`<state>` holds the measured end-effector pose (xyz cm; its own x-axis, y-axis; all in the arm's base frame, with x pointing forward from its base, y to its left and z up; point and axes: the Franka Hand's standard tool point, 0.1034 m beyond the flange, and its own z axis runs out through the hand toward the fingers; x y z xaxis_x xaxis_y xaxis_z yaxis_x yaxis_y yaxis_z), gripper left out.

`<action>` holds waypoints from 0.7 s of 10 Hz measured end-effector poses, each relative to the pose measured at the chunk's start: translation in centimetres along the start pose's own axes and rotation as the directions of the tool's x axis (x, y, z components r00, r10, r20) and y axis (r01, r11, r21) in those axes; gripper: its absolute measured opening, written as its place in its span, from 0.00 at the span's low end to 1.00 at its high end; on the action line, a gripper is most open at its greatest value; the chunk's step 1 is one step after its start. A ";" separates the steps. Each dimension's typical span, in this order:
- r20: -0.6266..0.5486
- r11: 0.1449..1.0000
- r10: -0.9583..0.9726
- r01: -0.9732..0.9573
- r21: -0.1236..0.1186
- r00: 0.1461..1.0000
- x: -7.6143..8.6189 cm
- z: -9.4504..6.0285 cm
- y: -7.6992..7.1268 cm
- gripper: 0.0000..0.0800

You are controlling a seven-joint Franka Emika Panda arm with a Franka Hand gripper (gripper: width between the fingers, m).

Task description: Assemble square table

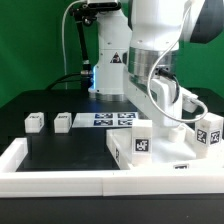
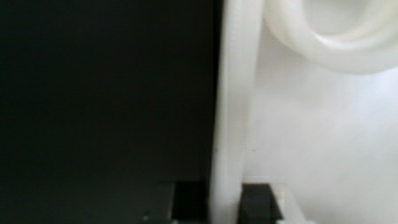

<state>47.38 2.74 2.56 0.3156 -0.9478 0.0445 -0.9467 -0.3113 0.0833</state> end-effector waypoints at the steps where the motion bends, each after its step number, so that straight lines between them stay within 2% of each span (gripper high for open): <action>1: -0.002 0.999 -0.046 0.046 -0.004 0.999 0.3 0.1 0.2 0.09; 5: -0.012 0.980 -0.200 0.199 -0.010 0.980 1.9 0.1 0.9 0.09; 7: -0.017 0.940 -0.341 0.341 -0.016 0.940 3.3 0.1 1.3 0.09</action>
Offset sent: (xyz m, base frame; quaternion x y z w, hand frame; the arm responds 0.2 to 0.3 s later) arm 0.0000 0.0000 0.0000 0.0000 0.0000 -0.1938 0.9810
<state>47.20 -0.78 2.75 0.6208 -0.7834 0.0298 -0.7810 -0.6148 0.1099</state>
